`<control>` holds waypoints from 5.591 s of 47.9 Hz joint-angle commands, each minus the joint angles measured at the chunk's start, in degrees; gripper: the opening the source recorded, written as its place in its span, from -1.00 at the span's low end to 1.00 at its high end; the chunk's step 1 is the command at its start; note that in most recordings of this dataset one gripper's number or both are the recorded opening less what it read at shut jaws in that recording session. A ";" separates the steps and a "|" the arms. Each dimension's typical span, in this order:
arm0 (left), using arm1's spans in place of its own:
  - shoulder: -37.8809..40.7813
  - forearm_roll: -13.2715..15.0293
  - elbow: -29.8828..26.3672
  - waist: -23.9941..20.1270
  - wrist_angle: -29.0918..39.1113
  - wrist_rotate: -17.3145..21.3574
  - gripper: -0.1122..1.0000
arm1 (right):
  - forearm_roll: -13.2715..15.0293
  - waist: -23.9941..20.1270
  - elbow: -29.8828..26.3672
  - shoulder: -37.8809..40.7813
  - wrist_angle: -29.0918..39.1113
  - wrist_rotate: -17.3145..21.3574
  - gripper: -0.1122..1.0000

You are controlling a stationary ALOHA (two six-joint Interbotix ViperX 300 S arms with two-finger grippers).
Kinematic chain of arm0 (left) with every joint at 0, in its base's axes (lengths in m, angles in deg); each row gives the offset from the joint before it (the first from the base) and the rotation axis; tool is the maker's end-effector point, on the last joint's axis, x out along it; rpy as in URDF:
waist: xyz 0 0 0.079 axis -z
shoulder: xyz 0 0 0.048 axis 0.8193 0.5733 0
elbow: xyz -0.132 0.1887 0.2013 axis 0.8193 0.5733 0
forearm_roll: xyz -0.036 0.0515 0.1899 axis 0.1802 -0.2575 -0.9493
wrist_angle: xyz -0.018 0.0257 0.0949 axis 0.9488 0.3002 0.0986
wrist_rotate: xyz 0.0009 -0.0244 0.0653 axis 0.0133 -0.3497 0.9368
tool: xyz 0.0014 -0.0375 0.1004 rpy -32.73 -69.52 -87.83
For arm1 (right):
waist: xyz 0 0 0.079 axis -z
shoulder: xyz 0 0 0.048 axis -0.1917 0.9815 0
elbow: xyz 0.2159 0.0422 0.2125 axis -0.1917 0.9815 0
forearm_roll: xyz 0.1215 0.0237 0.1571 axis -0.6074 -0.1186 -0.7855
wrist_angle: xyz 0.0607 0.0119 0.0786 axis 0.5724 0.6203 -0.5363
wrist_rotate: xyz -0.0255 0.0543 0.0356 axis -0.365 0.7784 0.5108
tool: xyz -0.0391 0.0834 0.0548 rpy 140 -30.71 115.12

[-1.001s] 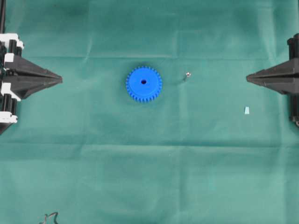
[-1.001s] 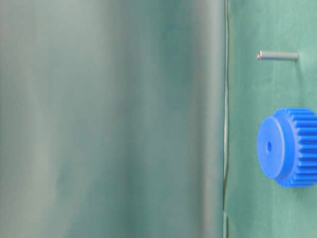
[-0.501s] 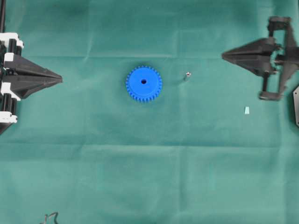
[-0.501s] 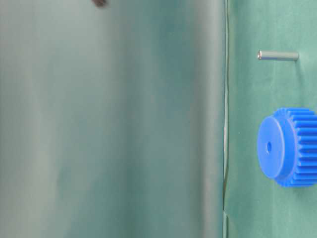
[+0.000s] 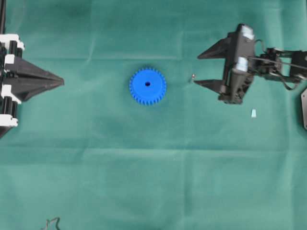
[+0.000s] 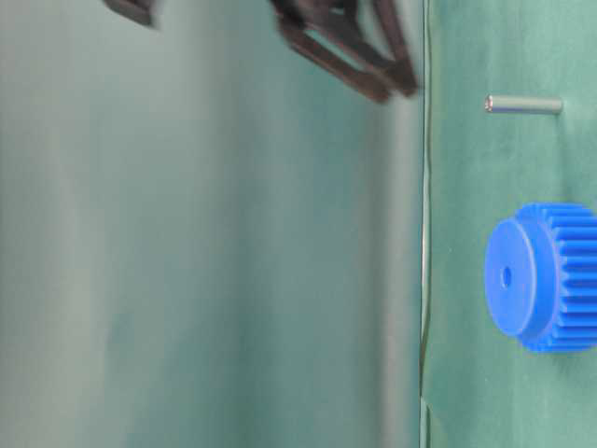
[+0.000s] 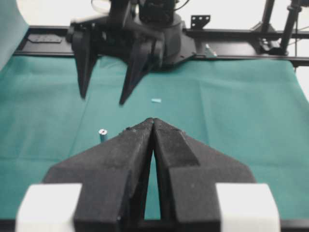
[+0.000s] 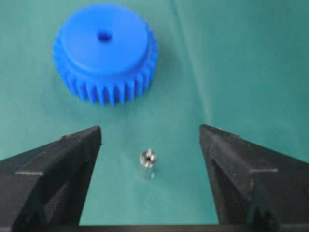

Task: Insert the shaft into the center hole of the gear.
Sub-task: 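Lower the open right gripper around the silver shaft and close it, then lift the held shaft and carry it left over the blue gear, then align the shaft over the gear's center hole and lower it in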

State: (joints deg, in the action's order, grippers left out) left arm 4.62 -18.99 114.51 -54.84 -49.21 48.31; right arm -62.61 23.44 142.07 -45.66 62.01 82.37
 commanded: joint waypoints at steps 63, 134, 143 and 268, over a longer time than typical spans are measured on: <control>0.18 -0.09 -1.58 0.00 1.49 0.09 -0.80 | -2.02 0.53 -1.67 8.44 -4.57 0.26 -0.49; 0.26 -0.09 -1.58 0.00 2.02 0.00 -0.80 | 0.35 -4.31 -26.89 8.96 19.16 -0.26 -0.49; 0.18 -0.09 -1.58 0.00 2.02 0.09 -0.80 | -0.09 -4.31 -26.72 12.66 18.90 0.35 -0.49; 0.18 -0.09 -1.58 0.00 3.69 0.09 -0.80 | -4.48 -4.39 -25.58 21.09 8.88 1.49 -0.49</control>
State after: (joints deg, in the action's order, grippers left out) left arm 4.62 -18.99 114.42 -54.84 -45.25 48.40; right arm -66.65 19.05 116.76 -24.48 70.97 83.87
